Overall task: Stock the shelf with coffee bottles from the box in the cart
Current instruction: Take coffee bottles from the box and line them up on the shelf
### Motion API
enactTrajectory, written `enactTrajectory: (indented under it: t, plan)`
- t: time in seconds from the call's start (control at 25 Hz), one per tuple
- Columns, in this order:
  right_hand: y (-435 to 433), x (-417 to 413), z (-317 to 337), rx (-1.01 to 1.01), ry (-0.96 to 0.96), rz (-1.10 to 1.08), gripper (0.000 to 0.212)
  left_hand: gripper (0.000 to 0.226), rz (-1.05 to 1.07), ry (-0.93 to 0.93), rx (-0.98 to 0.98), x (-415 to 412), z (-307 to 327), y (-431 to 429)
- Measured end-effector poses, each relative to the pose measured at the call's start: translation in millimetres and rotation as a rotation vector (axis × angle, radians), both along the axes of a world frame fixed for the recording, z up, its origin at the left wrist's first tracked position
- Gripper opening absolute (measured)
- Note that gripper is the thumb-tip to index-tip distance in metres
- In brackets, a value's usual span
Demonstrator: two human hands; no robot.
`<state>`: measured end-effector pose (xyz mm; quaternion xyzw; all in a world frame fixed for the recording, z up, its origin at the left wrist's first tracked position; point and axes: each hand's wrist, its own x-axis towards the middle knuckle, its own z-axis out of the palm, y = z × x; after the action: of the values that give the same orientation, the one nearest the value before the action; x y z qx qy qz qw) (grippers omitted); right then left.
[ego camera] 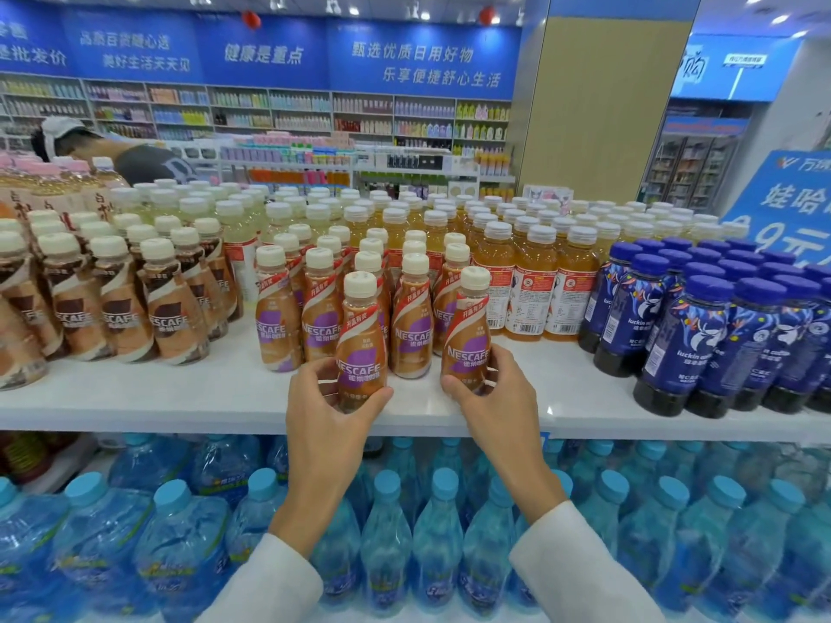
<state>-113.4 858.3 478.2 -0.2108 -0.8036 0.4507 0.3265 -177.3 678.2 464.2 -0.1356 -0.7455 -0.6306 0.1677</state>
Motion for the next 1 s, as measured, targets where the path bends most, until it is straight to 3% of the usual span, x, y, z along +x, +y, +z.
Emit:
enactTrajectory:
  t: [1.0]
  plan:
    - [1.5, -32.0, 2.5, 0.085, -0.076, -0.056, 0.071, 0.067, 0.117, -0.043, -0.032, -54.5, -3.4, -87.0]
